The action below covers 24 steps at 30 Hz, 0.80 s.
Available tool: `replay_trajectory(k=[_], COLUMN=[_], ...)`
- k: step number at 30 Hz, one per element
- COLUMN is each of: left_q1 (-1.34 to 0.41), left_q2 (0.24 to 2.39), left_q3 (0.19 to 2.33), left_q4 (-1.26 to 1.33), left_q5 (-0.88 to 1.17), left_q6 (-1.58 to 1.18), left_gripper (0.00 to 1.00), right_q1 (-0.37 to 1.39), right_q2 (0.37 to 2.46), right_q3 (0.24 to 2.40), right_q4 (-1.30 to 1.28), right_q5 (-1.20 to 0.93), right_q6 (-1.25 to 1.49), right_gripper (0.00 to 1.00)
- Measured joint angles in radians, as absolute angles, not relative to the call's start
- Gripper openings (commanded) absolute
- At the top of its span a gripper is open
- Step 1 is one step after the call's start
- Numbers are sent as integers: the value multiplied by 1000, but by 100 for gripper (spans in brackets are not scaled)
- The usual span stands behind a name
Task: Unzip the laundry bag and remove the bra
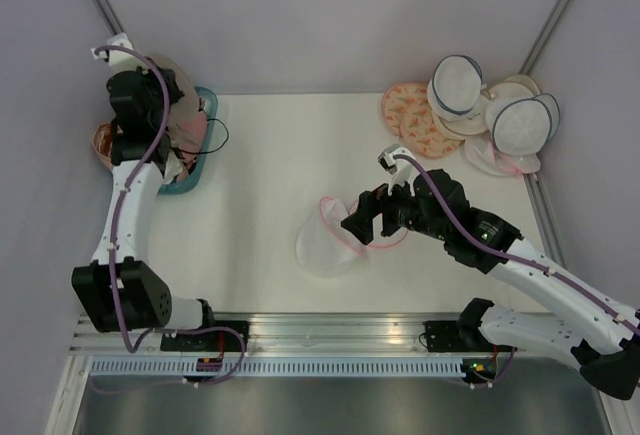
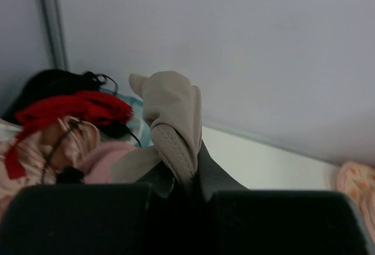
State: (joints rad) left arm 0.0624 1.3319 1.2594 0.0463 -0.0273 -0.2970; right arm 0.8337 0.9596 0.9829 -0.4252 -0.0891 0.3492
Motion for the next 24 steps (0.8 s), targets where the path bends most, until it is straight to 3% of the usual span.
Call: replay_trajectory(k=[10, 24], left_q1=[259, 266], left_q2=[1555, 1871], left_q3=[1631, 1736], left_q4=[9, -41], left_q5=[-43, 81], left_q6=[-297, -297], left_gripper=[2, 2], right_q1=[834, 834], right_q2=[981, 1064], right_q3=[910, 883], right_q4=[-390, -378], right_q5=[-101, -107], right_q6=[371, 371], right_gripper=[98, 98])
